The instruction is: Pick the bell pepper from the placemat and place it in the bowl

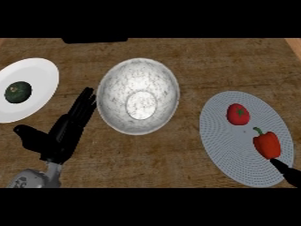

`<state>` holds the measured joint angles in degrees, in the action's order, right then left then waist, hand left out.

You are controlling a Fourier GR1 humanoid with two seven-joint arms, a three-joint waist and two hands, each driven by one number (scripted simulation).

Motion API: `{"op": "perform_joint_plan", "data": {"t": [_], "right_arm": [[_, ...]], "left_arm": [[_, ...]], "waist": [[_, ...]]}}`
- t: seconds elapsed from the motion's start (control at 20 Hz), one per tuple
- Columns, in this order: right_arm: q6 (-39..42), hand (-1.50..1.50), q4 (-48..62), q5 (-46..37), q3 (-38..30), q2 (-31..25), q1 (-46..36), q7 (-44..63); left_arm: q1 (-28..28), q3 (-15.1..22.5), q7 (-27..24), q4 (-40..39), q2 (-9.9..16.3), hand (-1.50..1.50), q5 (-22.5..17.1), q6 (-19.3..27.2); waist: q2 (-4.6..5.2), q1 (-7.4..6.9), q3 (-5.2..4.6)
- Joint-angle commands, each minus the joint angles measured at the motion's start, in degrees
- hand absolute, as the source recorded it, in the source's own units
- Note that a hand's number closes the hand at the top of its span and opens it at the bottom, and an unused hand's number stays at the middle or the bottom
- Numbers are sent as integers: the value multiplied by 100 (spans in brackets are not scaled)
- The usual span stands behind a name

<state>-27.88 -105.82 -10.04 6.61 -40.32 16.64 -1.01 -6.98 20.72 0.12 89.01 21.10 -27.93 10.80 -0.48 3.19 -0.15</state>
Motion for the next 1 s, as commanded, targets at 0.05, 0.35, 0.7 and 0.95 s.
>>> {"op": "perform_joint_plan", "data": {"t": [0.05,0.35,0.7,0.95], "right_arm": [[-23,-150,-329,-1428,1,-899,523,1477],[1116,-150,-1520,-2018,165,-1265,630,4181],[2721,-150,-1811,-1479,639,-1096,-729,6344],[3316,-150,-1346,-1323,958,-645,-1699,7437]], "left_arm": [[-186,71,56,-112,-78,0,36,-109],[-325,7,320,-27,-42,0,28,-79],[-442,143,185,-262,-374,0,207,-190],[-598,11,170,-519,-429,0,199,-354]], "waist": [[56,-122,-34],[50,-261,-27],[74,-412,4],[92,-450,2]]}}
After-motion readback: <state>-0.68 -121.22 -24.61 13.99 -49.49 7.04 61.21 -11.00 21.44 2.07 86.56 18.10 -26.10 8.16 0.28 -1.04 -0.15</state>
